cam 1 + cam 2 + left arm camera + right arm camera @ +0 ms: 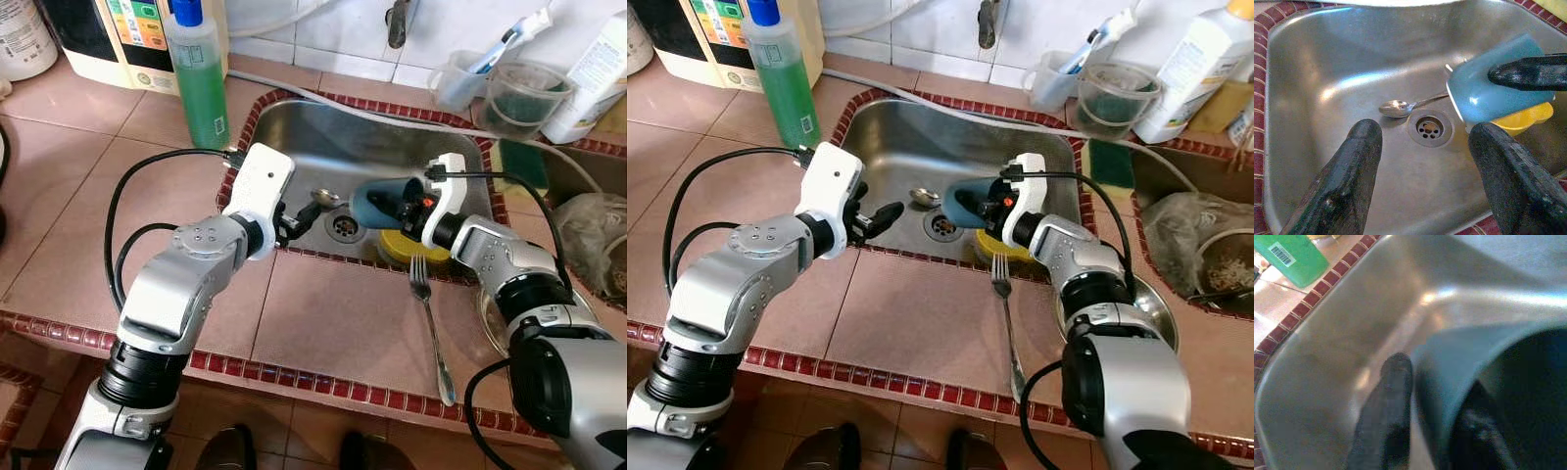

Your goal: Kitchen organization

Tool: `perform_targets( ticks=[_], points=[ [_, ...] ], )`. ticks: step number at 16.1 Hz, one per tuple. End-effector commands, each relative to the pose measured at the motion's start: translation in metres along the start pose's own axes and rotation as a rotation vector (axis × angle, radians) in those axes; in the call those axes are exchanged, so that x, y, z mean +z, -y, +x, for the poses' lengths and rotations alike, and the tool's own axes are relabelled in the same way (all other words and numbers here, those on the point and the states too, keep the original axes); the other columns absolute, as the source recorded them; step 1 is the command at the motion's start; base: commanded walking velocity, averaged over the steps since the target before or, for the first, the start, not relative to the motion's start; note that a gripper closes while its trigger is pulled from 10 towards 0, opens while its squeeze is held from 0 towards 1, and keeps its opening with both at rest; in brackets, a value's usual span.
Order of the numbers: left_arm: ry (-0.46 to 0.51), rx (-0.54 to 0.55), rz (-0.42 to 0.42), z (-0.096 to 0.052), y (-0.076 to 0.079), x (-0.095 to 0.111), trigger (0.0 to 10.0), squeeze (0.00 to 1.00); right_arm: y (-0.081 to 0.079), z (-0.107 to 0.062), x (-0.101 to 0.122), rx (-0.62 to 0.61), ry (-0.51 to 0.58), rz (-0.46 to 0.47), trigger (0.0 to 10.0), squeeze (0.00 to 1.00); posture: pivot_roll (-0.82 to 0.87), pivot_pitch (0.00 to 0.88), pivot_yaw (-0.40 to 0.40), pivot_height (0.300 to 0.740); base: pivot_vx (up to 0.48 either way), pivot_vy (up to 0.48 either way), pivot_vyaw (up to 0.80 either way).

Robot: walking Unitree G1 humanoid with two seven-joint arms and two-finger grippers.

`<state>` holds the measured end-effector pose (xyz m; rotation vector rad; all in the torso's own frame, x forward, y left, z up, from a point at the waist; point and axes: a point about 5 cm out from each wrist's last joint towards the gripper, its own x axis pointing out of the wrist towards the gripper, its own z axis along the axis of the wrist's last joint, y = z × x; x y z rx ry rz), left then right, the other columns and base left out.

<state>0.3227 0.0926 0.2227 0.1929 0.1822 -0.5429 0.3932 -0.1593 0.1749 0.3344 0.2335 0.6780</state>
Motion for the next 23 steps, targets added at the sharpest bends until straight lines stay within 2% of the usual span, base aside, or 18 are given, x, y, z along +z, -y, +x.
perform_targets(
  ticks=[1,6,10,13,20,23],
  points=[
    [0.015,-0.006,0.017,0.001,0.001,0.005,10.0,0.0,0.003,-0.003,0.007,-0.007,0.035,0.009,10.0,1.0,0.05,0.19,-0.107,0.732,0.0,0.0,0.0],
    [0.018,0.003,0.024,0.0,-0.002,0.003,10.0,0.0,0.002,-0.002,0.013,-0.007,0.06,0.018,10.0,1.0,0.06,0.173,-0.112,0.732,0.0,0.0,0.0],
    [0.026,0.011,0.027,0.0,-0.003,0.004,10.0,0.0,0.004,0.0,0.01,-0.062,0.029,-0.007,10.0,1.0,0.06,0.159,-0.116,0.732,0.0,0.0,0.0],
    [0.03,0.016,0.034,-0.001,-0.003,0.004,10.0,0.0,0.013,-0.003,0.001,-0.19,-0.038,-0.005,10.0,1.0,0.07,0.154,-0.116,0.732,0.0,0.0,0.0],
    [0.034,0.017,0.043,-0.001,-0.004,0.004,10.0,0.0,0.019,-0.005,-0.002,-0.28,-0.056,-0.01,10.0,1.0,0.07,0.144,-0.112,0.732,0.0,0.0,0.0],
    [0.036,0.019,0.043,-0.001,-0.005,0.004,10.0,0.0,0.032,-0.014,-0.002,-0.468,-0.063,0.087,10.0,1.0,0.07,0.144,-0.112,0.732,0.0,0.0,0.0]
  ],
)
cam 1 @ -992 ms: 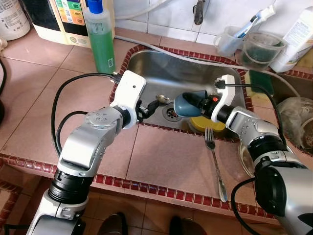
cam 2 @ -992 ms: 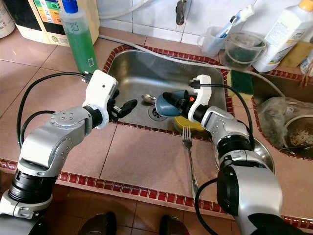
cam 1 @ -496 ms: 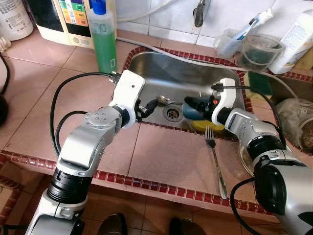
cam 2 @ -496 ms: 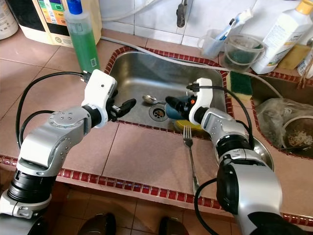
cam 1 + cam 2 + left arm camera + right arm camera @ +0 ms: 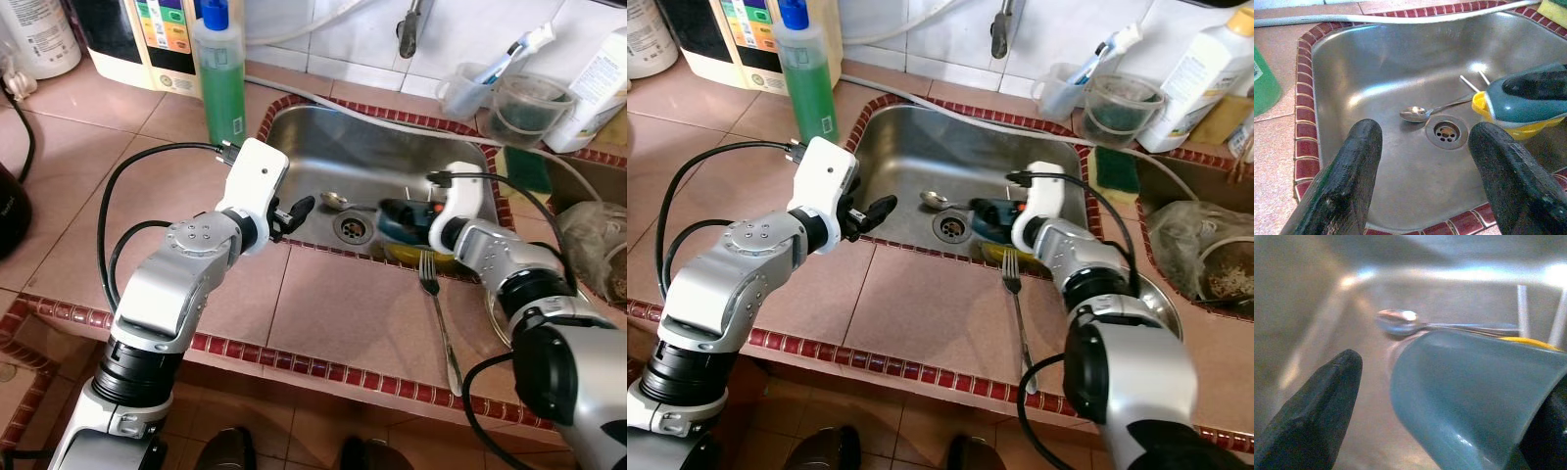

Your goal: Kitchen organization

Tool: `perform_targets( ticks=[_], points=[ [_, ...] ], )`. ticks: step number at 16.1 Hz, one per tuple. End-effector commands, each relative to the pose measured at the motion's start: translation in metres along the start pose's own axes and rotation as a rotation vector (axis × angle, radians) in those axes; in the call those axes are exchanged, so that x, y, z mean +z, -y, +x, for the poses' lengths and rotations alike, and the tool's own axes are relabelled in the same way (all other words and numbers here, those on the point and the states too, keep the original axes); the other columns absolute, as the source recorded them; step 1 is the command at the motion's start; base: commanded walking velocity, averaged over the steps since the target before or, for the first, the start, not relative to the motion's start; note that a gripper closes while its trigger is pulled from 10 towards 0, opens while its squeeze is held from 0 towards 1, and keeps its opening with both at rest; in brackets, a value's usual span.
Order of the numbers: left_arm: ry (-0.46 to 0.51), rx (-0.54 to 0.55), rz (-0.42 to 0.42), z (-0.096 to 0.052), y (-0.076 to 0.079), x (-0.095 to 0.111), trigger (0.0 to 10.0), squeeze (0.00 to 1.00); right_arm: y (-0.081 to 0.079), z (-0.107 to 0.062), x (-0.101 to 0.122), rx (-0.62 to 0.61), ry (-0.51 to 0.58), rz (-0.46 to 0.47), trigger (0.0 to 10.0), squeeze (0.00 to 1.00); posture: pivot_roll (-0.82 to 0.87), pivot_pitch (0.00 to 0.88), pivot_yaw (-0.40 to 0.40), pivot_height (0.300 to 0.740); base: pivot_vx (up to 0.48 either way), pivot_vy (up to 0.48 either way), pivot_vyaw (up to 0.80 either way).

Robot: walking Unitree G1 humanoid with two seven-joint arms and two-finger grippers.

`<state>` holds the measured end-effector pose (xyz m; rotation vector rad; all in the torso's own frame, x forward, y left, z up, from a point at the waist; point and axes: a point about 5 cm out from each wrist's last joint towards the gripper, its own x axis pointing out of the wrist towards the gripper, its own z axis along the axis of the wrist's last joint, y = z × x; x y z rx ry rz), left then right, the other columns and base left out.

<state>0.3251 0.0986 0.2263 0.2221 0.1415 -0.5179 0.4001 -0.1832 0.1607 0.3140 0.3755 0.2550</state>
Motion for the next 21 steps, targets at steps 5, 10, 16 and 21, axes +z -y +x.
perform_targets(
  ticks=[5,10,16,21],
  points=[
    [0.008,-0.009,0.009,0.0,0.0,0.001,10.0,0.0,0.014,-0.006,0.005,-0.107,0.01,0.189,10.0,1.0,0.07,0.143,-0.106,0.732,0.0,0.0,0.0],
    [0.012,-0.009,0.012,0.001,-0.001,0.003,10.0,0.0,0.035,-0.014,0.0,-0.325,-0.026,0.271,10.0,0.32,0.06,0.144,-0.101,0.732,0.0,0.0,0.0],
    [0.023,-0.003,0.017,0.004,-0.004,0.005,10.0,0.0,0.037,-0.016,0.018,-0.326,0.092,0.138,10.0,0.0,0.05,0.138,-0.098,0.732,0.0,0.0,0.0],
    [0.084,0.053,-0.018,0.005,-0.015,0.008,10.0,0.0,0.017,-0.02,0.061,-0.14,0.377,-0.05,10.0,0.0,0.04,0.094,-0.092,0.732,0.0,0.0,0.0]
  ],
)
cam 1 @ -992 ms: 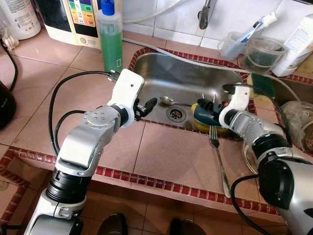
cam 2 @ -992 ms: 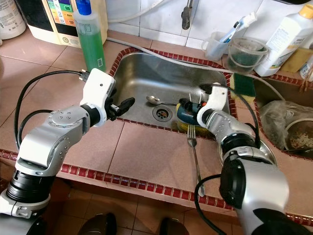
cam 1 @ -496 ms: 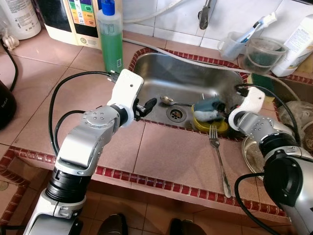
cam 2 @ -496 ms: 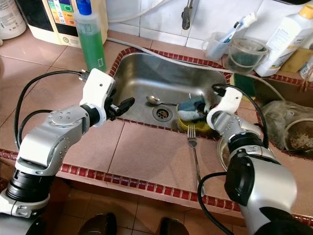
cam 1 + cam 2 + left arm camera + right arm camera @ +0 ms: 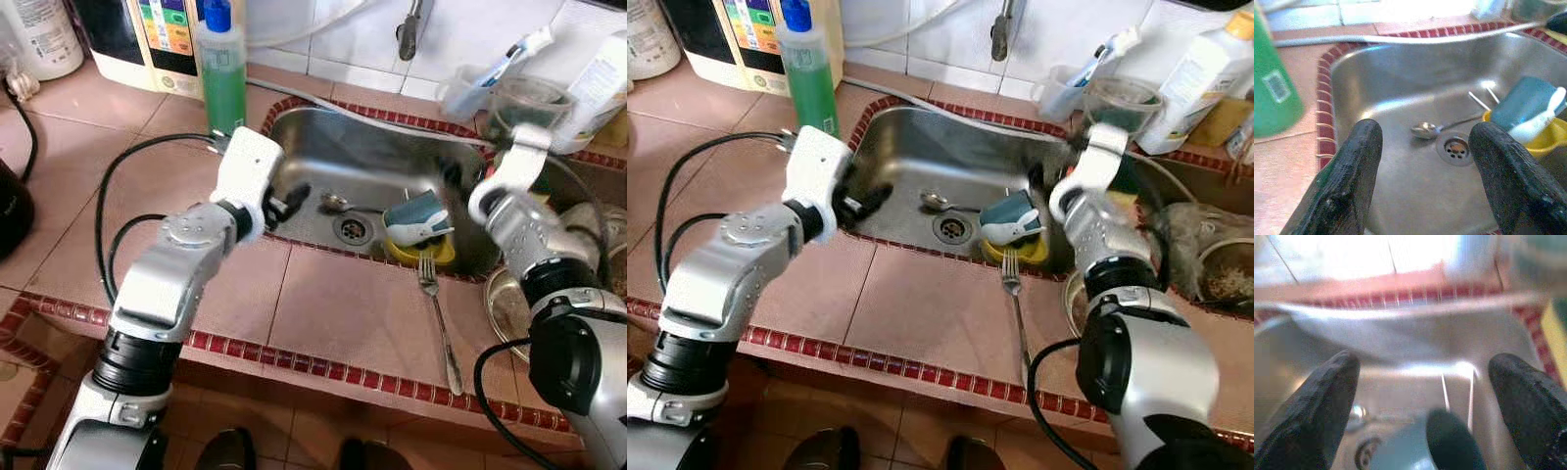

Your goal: Kitchen organization

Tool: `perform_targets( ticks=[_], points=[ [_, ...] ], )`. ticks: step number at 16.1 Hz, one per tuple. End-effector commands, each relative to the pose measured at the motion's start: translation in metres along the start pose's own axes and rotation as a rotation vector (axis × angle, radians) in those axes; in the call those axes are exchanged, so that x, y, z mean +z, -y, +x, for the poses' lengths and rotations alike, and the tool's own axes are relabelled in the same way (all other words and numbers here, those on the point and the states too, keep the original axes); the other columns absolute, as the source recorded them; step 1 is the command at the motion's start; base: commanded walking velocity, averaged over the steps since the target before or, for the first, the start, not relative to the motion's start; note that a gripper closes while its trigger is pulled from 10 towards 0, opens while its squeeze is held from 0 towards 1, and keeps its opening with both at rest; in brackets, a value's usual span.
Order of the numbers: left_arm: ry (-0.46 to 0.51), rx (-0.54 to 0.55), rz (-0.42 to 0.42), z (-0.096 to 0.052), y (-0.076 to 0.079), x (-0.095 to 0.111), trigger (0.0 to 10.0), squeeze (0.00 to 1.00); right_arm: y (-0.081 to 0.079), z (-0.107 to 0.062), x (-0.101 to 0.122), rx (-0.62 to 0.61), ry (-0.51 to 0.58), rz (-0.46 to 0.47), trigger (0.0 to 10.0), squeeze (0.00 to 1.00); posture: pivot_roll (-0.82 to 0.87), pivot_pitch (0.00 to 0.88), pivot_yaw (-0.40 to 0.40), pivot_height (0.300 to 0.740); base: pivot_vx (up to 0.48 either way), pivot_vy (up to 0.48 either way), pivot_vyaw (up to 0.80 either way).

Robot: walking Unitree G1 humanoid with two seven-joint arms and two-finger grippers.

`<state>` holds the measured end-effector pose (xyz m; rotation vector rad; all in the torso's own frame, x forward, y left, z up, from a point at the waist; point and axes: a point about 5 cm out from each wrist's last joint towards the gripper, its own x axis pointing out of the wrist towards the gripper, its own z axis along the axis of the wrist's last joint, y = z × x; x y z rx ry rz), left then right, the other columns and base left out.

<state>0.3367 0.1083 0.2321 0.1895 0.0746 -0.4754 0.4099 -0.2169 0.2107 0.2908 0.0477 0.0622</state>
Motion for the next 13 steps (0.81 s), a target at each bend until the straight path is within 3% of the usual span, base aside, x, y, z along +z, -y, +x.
perform_targets(
  ticks=[1,3,5,7,9,13],
  points=[
    [0.042,0.033,-0.029,0.001,-0.006,0.0,10.0,0.0,0.001,-0.002,0.011,0.035,0.081,-0.028,10.0,0.0,0.03,0.081,-0.087,0.732,0.0,0.0,0.0],
    [0.056,0.098,-0.03,-0.002,-0.014,-0.008,10.0,0.0,0.001,-0.006,0.016,0.054,0.159,-0.067,10.0,0.0,0.03,0.06,-0.079,0.732,0.0,0.0,0.0],
    [0.071,0.08,-0.151,-0.006,-0.021,-0.022,10.0,0.0,0.0,-0.016,0.013,0.103,0.252,-0.126,10.0,0.0,0.02,0.035,-0.066,0.732,0.0,0.0,0.0],
    [0.086,0.121,-0.138,-0.012,-0.026,-0.032,10.0,0.0,-0.001,-0.025,0.004,0.085,0.295,-0.174,10.0,0.0,0.01,0.016,-0.057,0.732,0.0,0.0,0.0],
    [0.145,0.151,-0.107,-0.026,-0.031,-0.041,10.0,0.0,-0.009,-0.043,-0.016,0.061,0.339,-0.283,10.0,0.0,0.0,0.001,-0.051,0.732,0.0,0.0,0.0],
    [0.209,0.23,-0.113,-0.037,-0.036,-0.055,10.0,0.0,-0.014,-0.067,-0.031,-0.007,0.409,-0.211,10.0,0.0,-0.01,0.0,-0.042,0.732,0.0,0.0,0.0]
  ],
)
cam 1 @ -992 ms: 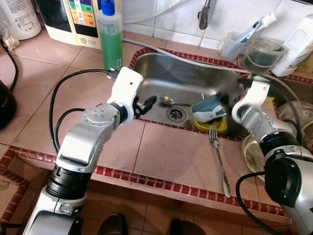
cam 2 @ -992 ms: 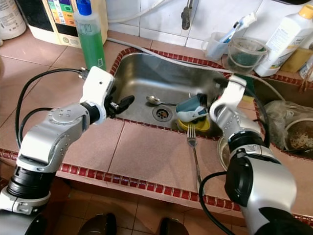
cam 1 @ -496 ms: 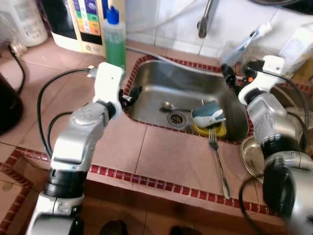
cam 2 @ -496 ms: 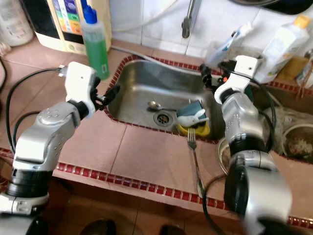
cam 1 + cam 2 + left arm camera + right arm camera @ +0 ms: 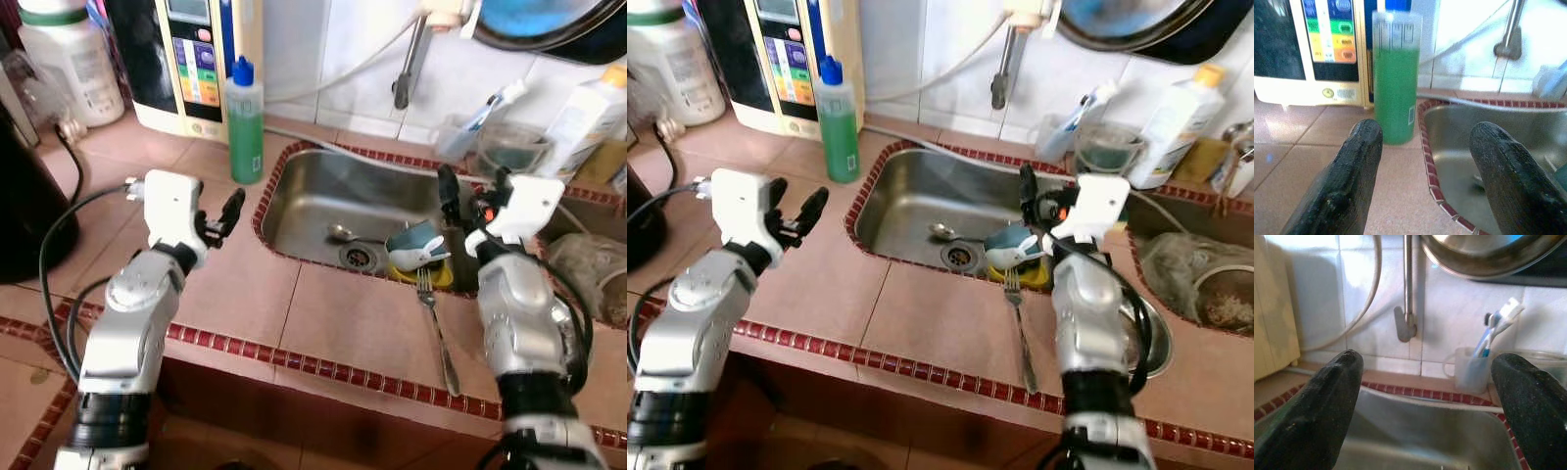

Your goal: Kitchen organization

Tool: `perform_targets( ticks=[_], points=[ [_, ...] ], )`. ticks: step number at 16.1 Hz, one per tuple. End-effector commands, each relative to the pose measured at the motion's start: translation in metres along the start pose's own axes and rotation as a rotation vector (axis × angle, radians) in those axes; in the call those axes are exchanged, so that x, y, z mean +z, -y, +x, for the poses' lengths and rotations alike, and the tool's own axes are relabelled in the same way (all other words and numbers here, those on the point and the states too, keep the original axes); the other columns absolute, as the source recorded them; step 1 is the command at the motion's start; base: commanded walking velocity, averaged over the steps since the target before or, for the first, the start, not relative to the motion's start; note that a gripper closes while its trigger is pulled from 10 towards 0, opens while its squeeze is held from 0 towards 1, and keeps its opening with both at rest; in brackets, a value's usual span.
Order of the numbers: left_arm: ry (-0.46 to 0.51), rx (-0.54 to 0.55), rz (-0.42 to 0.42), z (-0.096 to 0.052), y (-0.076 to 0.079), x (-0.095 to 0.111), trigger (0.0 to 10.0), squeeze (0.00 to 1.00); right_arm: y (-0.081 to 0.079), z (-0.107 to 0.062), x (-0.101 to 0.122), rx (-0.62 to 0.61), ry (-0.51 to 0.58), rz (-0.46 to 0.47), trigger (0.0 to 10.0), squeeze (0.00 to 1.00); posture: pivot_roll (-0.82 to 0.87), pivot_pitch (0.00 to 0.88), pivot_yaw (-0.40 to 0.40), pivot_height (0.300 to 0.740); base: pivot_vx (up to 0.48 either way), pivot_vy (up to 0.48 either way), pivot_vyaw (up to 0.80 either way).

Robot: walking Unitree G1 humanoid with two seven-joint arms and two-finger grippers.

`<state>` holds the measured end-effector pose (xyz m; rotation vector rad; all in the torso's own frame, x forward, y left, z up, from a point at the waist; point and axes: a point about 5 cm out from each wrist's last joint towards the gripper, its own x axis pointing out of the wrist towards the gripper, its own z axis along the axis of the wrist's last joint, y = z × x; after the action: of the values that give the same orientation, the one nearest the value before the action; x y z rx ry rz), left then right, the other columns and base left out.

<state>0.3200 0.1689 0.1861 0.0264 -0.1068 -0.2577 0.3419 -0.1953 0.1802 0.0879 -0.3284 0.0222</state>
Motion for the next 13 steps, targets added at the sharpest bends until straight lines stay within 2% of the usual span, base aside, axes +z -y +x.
perform_targets(
  ticks=[1,3,7,8,10,13],
  points=[
    [0.034,0.002,-0.011,-0.002,0.002,0.002,10.0,0.0,0.001,-0.002,0.008,-0.014,0.046,-0.017,10.0,0.0,-0.01,0.0,-0.04,0.732,0.0,0.0,0.0],
    [0.093,0.002,-0.041,-0.008,0.006,0.0,10.0,0.0,-0.011,-0.016,0.008,0.021,0.061,-0.08,10.0,0.0,-0.02,0.0,-0.031,0.732,0.0,0.0,0.0],
    [0.156,-0.02,0.026,-0.014,0.02,-0.008,10.0,0.0,-0.026,-0.037,0.005,0.028,0.061,-0.12,10.0,0.0,-0.04,0.0,-0.027,0.732,0.0,0.0,0.0],
    [0.158,-0.031,0.042,-0.015,0.023,-0.009,10.0,0.0,-0.027,-0.039,0.004,0.032,0.057,-0.128,10.0,0.0,-0.04,0.0,-0.027,0.732,0.0,0.0,0.0],
    [0.159,-0.049,0.017,-0.02,0.026,-0.014,10.0,0.0,-0.031,-0.045,-0.001,0.049,0.032,-0.157,10.0,0.0,-0.04,0.0,-0.026,0.732,0.0,0.0,0.0],
    [0.189,-0.058,-0.026,-0.025,0.023,-0.011,10.0,0.0,-0.029,-0.048,-0.003,0.048,0.01,-0.168,10.0,0.0,-0.03,0.0,-0.031,0.732,0.0,-0.1,0.0]
  ],
)
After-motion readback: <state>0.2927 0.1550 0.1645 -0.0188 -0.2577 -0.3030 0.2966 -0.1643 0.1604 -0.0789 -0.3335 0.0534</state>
